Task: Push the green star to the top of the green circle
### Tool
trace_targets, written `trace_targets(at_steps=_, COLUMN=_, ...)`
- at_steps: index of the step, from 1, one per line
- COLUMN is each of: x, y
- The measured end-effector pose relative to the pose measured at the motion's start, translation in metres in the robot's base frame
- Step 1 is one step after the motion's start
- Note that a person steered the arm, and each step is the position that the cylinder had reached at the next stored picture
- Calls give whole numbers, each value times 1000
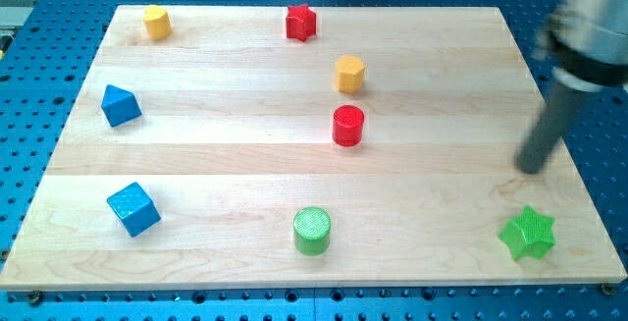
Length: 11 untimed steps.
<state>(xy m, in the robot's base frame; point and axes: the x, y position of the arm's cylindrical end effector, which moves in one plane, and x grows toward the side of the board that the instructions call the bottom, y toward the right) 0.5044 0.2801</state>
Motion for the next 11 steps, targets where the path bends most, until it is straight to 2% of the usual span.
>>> trace_targets(at_steps=2, x=113, y=-1)
trace_targets(at_steps=3, x=113, y=-25)
trace_targets(at_steps=6, x=55, y=-115)
trace_targets(at_steps=7, x=55, y=-147)
trace_targets(at_steps=9, x=56, y=-165)
trace_targets(at_steps=10, x=37, y=-219)
trace_targets(at_steps=11, x=27, y=-238)
